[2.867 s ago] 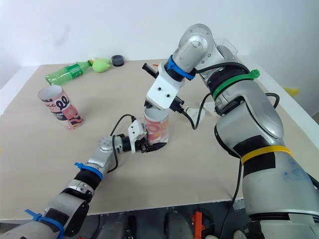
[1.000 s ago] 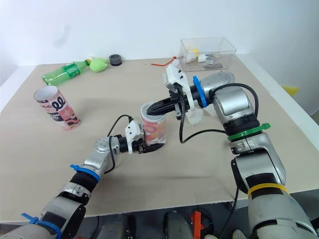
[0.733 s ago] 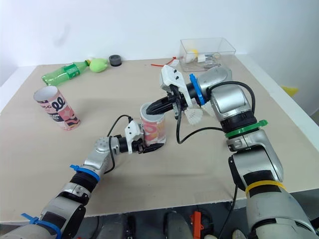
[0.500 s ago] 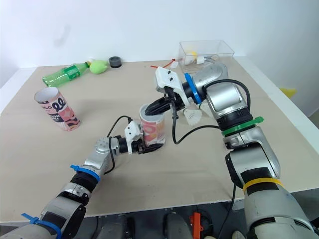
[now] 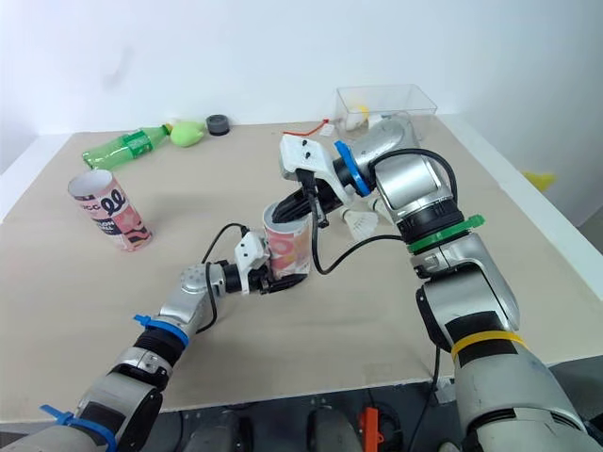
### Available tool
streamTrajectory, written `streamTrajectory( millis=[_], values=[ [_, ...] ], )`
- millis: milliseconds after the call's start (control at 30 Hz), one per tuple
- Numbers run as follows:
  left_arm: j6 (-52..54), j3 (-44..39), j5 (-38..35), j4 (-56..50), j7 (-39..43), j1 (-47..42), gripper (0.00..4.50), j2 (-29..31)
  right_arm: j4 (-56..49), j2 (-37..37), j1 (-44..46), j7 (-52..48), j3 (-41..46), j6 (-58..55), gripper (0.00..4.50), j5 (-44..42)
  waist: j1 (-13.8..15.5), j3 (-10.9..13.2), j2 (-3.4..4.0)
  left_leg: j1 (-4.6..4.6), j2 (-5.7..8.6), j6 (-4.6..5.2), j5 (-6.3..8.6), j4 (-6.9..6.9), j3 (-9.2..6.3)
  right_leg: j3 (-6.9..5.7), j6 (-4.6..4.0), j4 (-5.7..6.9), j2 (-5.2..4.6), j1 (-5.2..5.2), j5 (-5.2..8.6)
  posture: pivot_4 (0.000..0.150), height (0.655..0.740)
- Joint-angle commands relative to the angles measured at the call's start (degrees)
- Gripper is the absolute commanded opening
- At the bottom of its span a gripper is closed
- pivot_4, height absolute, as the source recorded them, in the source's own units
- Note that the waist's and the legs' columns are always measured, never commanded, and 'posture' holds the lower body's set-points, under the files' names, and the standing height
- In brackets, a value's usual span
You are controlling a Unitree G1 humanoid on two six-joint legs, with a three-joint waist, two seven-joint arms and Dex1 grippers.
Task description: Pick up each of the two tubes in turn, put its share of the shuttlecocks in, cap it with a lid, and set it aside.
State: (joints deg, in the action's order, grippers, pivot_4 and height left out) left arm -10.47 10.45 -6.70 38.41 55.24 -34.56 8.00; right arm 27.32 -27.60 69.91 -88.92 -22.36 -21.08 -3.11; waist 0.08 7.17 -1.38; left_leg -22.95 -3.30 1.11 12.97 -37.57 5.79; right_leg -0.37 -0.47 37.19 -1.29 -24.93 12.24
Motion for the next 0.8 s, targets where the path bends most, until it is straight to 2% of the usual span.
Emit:
streamTrajectory(
  millis=[33, 233, 500, 533, 567, 633, 700, 733, 800],
  values=[
    [0.91, 1.75, 1.76, 1.55, 0.68, 2.04, 3.03, 0.10, 0.85, 1.78, -1.01, -2.22, 0.02, -3.67, 0.02, -2.03, 0.00, 0.00, 0.00, 0.00, -0.01, 0.00, 0.00, 0.02, -0.01, -0.01, -0.02, 0.00, 0.00, -0.01, 0.01, 0.150, 0.7400],
    [1.19, 1.72, 1.69, 0.54, 1.03, 2.99, 3.03, 0.64, 2.18, -0.43, 2.50, -2.84, 10.99, -9.88, 0.02, -11.56, 0.16, 0.08, -0.07, -0.28, -0.01, 0.00, 0.00, 0.06, -0.05, -0.05, -0.20, 0.05, 0.02, -0.24, -0.32, 0.150, 0.7400],
    [1.74, 1.36, 1.20, -0.76, 1.59, 3.35, 3.03, 1.31, 2.15, -7.07, -0.79, 1.13, 22.86, -7.45, 0.02, -18.29, 0.25, 0.10, -0.08, -0.35, 0.09, -0.13, 0.24, 0.08, -0.05, -0.02, -0.07, -0.01, -0.03, -0.26, -0.08, 0.150, 0.7400],
    [1.85, 1.23, 0.97, -1.20, 1.73, 3.48, 3.03, 1.37, 0.66, -7.67, -3.08, 2.34, 24.81, -6.34, 0.64, -19.11, 0.27, 0.10, -0.10, -0.35, 0.09, -0.13, 0.25, 0.09, -0.05, -0.02, -0.06, -0.01, -0.03, -0.26, -0.07, 0.150, 0.7400],
    [2.06, 1.11, 0.72, -1.72, 1.90, 3.67, 3.03, 1.44, -1.31, -8.08, -5.75, 3.23, 26.48, -5.30, 0.81, -19.99, 0.29, 0.10, -0.15, -0.33, 0.09, -0.13, 0.26, 0.10, -0.08, -0.03, -0.06, -0.02, -0.02, -0.23, -0.04, 0.150, 0.7400],
    [2.56, 1.12, 0.34, -2.88, 2.56, 4.20, 3.03, 1.74, -6.74, -8.99, -12.15, 4.83, 28.56, -4.64, 1.81, -21.33, 0.21, 0.11, -0.16, -0.28, 0.06, -0.16, 0.28, 0.12, -0.12, -0.07, -0.05, -0.04, -0.01, -0.17, 0.03, 0.150, 0.7400],
    [3.36, 1.33, -0.32, -4.78, 3.94, 5.08, 3.03, 2.28, -13.32, -8.24, -19.59, 8.42, 30.81, -2.44, 2.53, -22.30, 0.04, 0.12, -0.15, -0.27, 0.05, -0.15, 0.29, 0.15, -0.12, -0.04, -0.04, -0.03, 0.01, -0.16, 0.07, 0.150, 0.7400],
    [3.57, 1.64, -0.75, -6.15, 5.13, 5.65, 3.86, 2.73, -16.80, -7.77, -24.17, 10.78, 31.70, -1.20, 3.09, -22.27, -0.06, 0.12, -0.15, -0.28, 0.03, -0.15, 0.30, 0.19, -0.10, -0.01, -0.03, -0.02, 0.03, -0.20, 0.08, 0.150, 0.7400],
    [3.86, 2.19, -1.31, -8.79, 6.82, 6.70, 4.50, 3.66, -23.33, -6.40, -32.59, 15.24, 32.74, -0.14, 3.96, -22.36, -0.16, 0.12, -0.13, -0.26, 0.01, -0.16, 0.31, 0.27, -0.16, 0.01, -0.01, 0.00, 0.09, -0.20, 0.23, 0.150, 0.7400]
  ],
)
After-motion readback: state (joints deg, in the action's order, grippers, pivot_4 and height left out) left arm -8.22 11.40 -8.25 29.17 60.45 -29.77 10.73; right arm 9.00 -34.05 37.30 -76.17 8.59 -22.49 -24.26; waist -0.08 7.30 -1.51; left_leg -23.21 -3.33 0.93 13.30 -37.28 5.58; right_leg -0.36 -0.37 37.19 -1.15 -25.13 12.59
